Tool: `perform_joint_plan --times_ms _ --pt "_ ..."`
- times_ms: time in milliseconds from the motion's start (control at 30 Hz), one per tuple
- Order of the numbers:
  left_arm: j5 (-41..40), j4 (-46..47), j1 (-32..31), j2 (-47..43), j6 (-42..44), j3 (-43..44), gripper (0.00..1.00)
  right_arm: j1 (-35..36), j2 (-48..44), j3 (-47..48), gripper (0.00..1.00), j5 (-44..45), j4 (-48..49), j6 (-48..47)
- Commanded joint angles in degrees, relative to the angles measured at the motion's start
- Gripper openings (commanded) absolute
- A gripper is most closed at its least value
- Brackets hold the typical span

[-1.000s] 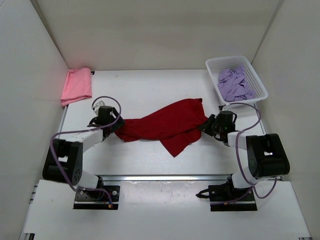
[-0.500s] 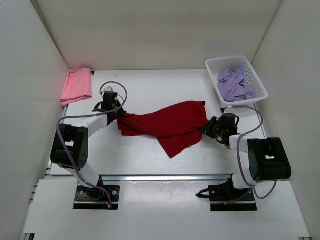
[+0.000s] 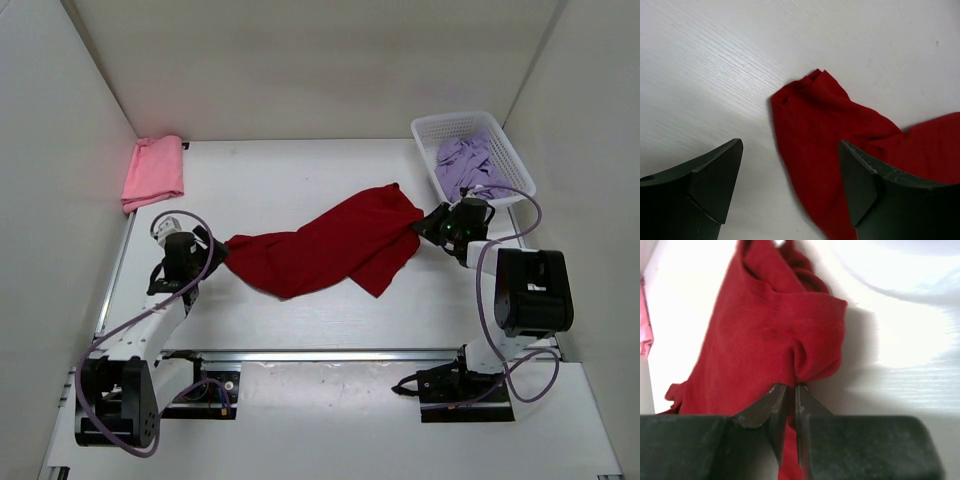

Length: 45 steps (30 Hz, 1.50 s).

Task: Fold and stack the t-shirts
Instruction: Flatten out the tshirt

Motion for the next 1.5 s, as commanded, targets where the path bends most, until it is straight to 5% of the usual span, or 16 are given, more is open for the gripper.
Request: perform_joint_plan --times_ms 0,133,233,333,467,567,767,1000,1100,1167,1233,1400,1467 --pt "1.21 -0.20 1.34 -0.36 -0.40 2.05 0.88 -0.79 1.85 3.05 0.09 -1.23 0.45 -0.23" --pt "0.59 0.93 -1.56 2.09 -0.49 2.41 0.94 -0.54 -0.25 2.19 0.35 0.61 -1.66 -1.37" --pt "3.31 2.60 -2.34 6.21 -1.11 2.75 0.96 2.00 -3.67 -0.54 0.37 3.50 -1.31 -1.81" --pt "1.13 3.14 -9.34 9.38 3.79 7.92 0.88 5.17 -5.52 -3.08 0.35 5.80 -1.40 -2.43" --pt "-15.19 -2.99 -26.22 16.48 12.32 15.58 0.70 4.05 -6.84 -5.03 0.33 3.53 1.05 -0.59" --pt "-16.11 -6.08 -27.93 22.90 13.83 21.12 0.53 4.56 -9.47 -6.96 0.32 4.22 1.15 -0.58" --pt "-18.73 -8.29 -25.56 29.86 14.10 24.82 0.41 8.25 -14.05 -10.30 0.33 4.84 1.15 -0.23" --pt "-18.75 -8.38 -28.19 31.02 13.48 23.69 0.52 8.87 -13.88 -13.65 0.33 2.73 3.61 -0.05" --pt "-19.27 -7.06 -28.72 29.70 13.04 22.80 0.67 9.92 -12.91 -13.12 0.33 2.20 3.61 -0.58" --pt "-18.66 -5.74 -28.29 28.30 13.05 21.84 0.90 10.19 -12.64 -13.29 0.33 2.11 3.70 -0.93" --pt "-18.40 -5.48 -28.46 28.11 12.78 21.48 0.98 10.63 -12.29 -13.20 0.32 1.50 4.22 -0.93" --pt "-18.65 -4.33 -28.72 26.80 11.81 18.85 0.97 10.46 -12.82 -13.91 0.32 0.97 5.02 -0.41" --pt "-19.18 -4.94 -28.72 25.83 11.73 18.93 0.64 10.80 -13.34 -14.08 0.33 1.49 4.84 -1.02"
